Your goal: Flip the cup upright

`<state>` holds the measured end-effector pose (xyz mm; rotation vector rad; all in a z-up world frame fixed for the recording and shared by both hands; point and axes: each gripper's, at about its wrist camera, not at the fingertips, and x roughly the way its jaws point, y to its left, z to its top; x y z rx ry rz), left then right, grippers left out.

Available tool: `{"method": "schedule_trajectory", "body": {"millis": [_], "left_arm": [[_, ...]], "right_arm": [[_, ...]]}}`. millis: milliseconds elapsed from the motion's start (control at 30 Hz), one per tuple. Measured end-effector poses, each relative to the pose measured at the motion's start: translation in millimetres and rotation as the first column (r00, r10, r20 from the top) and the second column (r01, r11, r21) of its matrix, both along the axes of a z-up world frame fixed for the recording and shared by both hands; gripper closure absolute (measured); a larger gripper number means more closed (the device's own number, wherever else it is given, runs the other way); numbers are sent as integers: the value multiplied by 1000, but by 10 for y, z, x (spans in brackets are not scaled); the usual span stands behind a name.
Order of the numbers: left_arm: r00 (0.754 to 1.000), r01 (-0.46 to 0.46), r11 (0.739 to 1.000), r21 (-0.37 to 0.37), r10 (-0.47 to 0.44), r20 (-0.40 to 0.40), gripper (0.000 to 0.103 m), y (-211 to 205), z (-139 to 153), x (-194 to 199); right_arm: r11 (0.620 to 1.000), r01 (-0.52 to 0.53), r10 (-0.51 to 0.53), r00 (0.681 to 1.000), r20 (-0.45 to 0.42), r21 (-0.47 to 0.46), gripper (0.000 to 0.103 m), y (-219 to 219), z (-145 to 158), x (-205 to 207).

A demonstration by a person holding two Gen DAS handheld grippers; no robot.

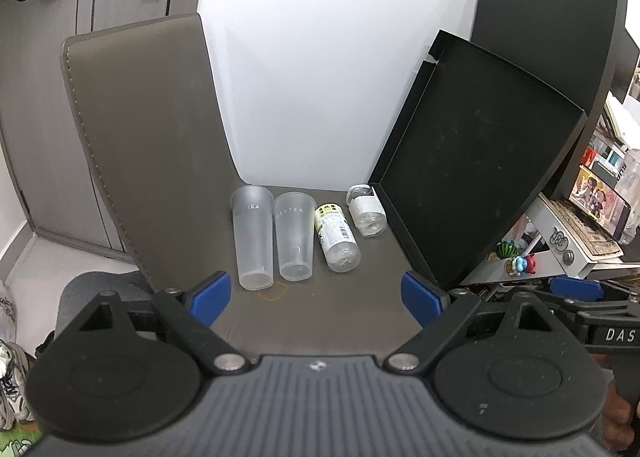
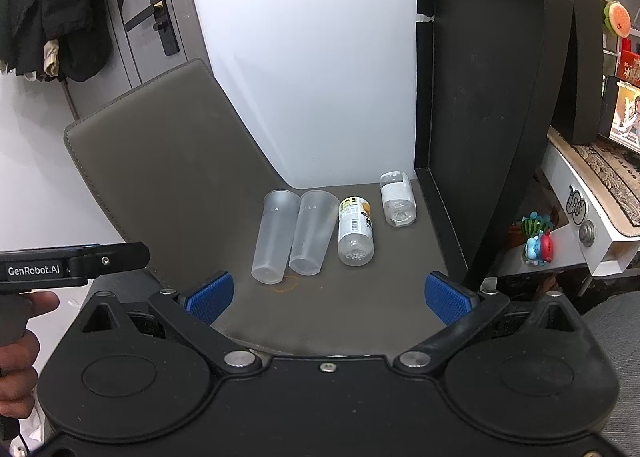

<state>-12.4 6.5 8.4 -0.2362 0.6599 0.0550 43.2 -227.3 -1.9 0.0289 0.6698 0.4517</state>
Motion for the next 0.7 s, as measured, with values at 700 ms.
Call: {"method": "schedule_trajectory", "body": {"millis": [700], "left_arm": [[1000,-2,1000,-12,2,-4,12,19,8,-41]], "right_arm": [[1000,9,-9,1000,-14,16,0,-29,-43,-11]]}}
